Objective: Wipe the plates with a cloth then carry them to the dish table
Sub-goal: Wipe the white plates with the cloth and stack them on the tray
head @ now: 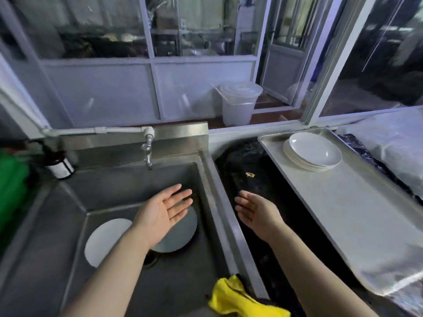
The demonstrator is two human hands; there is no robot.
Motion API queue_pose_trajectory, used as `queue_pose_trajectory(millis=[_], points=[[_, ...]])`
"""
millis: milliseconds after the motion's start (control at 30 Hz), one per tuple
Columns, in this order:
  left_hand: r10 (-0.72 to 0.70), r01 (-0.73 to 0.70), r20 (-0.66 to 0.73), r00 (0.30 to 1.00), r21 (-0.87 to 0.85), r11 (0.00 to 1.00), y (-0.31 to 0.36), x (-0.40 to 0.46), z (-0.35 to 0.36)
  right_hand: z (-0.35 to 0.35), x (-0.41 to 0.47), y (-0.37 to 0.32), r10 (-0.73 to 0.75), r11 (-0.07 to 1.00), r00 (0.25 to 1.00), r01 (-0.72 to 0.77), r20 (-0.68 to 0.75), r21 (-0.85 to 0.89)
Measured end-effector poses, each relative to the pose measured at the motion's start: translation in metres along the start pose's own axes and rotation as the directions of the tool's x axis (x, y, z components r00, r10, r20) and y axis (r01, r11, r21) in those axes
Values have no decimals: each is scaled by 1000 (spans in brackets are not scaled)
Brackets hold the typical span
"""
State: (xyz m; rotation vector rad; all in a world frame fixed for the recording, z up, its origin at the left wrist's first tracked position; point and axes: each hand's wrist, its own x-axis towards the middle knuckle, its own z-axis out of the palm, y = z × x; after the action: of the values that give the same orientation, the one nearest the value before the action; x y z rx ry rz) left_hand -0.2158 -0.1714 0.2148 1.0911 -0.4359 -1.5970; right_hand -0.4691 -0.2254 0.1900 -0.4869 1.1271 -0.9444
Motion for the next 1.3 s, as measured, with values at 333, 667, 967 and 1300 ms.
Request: queue_pose_trajectory(millis=[333,667,967,1300], points=[[-9,-23,-289,957,-106,994,15,-93,-175,117,-16,141,234,962,972,-230,6,-147],[-155,-14,-579,801,-276,961,-8,-108,-273,161,47,248,490,818,866,-498,-103,-287],[-287,-10,-649,705,-413,911,-26,-105,-330,193,137,336,634,626,744,-654,-212,-424],[-368,9,-684,630,-467,884,-60,-102,-352,248,215,405,638,627,749,-641,-179,-443]])
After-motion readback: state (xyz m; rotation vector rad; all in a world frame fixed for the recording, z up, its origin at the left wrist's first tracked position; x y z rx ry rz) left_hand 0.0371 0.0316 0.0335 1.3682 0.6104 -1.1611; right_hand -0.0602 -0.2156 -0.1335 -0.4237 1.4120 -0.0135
